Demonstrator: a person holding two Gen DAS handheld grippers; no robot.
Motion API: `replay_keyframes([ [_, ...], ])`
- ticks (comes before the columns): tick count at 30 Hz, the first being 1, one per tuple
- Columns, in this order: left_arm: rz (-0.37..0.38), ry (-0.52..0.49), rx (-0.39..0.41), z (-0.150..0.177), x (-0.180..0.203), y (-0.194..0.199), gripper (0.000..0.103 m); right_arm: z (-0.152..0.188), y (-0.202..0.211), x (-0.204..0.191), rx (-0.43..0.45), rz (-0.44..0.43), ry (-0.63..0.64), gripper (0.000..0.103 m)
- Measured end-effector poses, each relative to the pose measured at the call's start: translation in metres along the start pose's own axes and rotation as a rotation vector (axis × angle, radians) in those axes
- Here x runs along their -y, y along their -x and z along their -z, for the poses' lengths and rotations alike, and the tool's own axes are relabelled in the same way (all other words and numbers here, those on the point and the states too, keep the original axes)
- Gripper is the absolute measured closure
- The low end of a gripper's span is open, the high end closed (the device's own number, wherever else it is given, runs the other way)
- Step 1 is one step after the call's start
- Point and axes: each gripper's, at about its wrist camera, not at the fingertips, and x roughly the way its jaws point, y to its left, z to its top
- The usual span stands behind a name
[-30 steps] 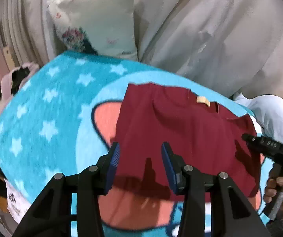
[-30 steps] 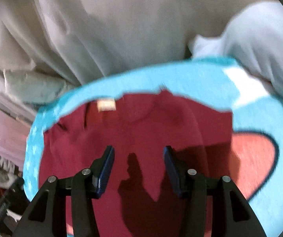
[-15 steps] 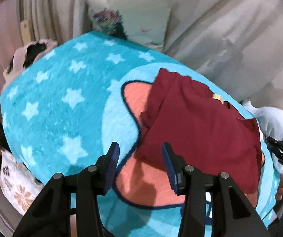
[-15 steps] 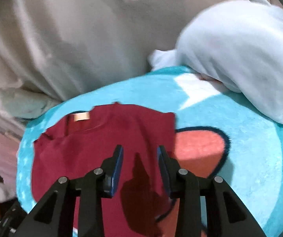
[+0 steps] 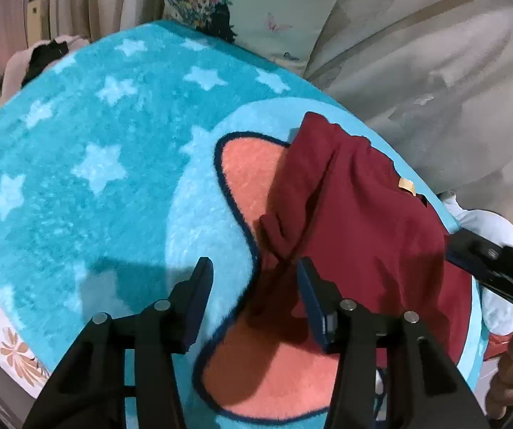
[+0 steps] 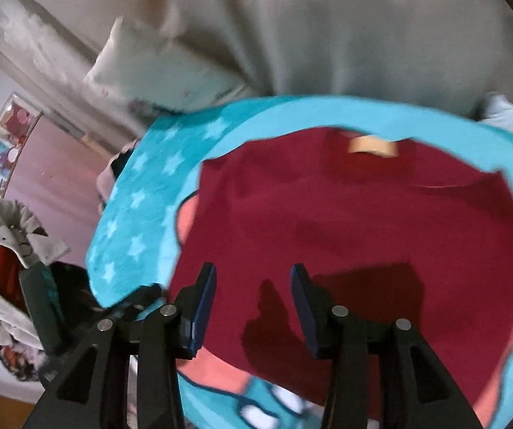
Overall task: Fold small clothes
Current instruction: 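Open both tools and release the folded red shirt, then grasp the side edge of the folded red shirt with the right tool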
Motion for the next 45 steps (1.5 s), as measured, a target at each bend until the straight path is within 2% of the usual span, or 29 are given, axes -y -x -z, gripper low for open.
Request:
replay_keyframes([
  [2,0.028,-0.004,-0.015,-0.001,-0.002,-0.007,0.054,-0.008,-0.028,-0.015,-0.043,0.006,0.016,0.055],
  [6,0.172,0.000,-0.099,0.006,0.001,-0.024,0.054,-0.025,-0.082,-0.031,-0.124,0.034,0.001,0.055],
  [8,0.222,0.011,-0.153,0.011,0.003,-0.035,0.063,-0.030,-0.106,-0.037,-0.151,0.053,-0.007,0.055],
  [9,0.213,0.004,-0.140,0.012,0.003,-0.034,0.065,-0.032,-0.115,-0.040,-0.163,0.061,-0.009,0.054],
  [11,0.222,-0.019,-0.145,0.012,0.004,-0.034,0.072,-0.033,-0.132,-0.052,-0.178,0.083,0.002,0.042],
  [13,0.240,-0.006,-0.152,0.012,0.001,-0.034,0.074,-0.034,-0.141,-0.062,-0.174,0.109,0.031,0.034],
  [17,0.254,-0.021,-0.160,0.017,-0.004,-0.024,0.074,-0.034,-0.157,-0.080,-0.183,0.208,0.113,0.025],
  [22,0.261,0.004,-0.156,0.023,-0.031,0.001,0.074,-0.028,-0.165,-0.091,-0.167,0.304,0.168,0.025],
  [24,0.242,0.031,-0.150,0.026,-0.045,0.008,0.074,-0.024,-0.167,-0.098,-0.150,0.367,0.204,0.027],
  [27,0.229,0.082,-0.145,0.030,-0.061,0.012,0.074,-0.010,-0.178,-0.114,-0.121,0.514,0.322,0.033],
  [30,0.229,0.108,-0.137,0.031,-0.069,0.018,0.074,-0.003,-0.178,-0.118,-0.093,0.560,0.372,0.037],
  [32,0.224,0.106,-0.126,0.034,-0.068,0.023,0.074,-0.005,-0.169,-0.111,-0.076,0.554,0.351,0.053],
  [33,0.222,0.107,-0.124,0.034,-0.068,0.024,0.074,-0.005,-0.163,-0.106,-0.068,0.538,0.337,0.059],
  [35,0.219,0.105,-0.123,0.036,-0.066,0.027,0.074,-0.009,-0.148,-0.096,-0.053,0.487,0.300,0.079],
  [37,0.212,0.097,-0.121,0.039,-0.063,0.030,0.074,-0.014,-0.138,-0.089,-0.042,0.418,0.256,0.081],
  [40,0.209,0.079,-0.119,0.036,-0.055,0.032,0.074,-0.019,-0.109,-0.069,-0.003,0.272,0.148,0.083],
  [43,0.210,0.051,-0.119,0.035,-0.041,0.033,0.074,-0.018,-0.078,-0.056,0.046,0.193,0.075,0.084],
  [45,0.213,0.032,-0.119,0.035,-0.031,0.033,0.074,-0.016,-0.059,-0.050,0.074,0.172,0.045,0.084],
])
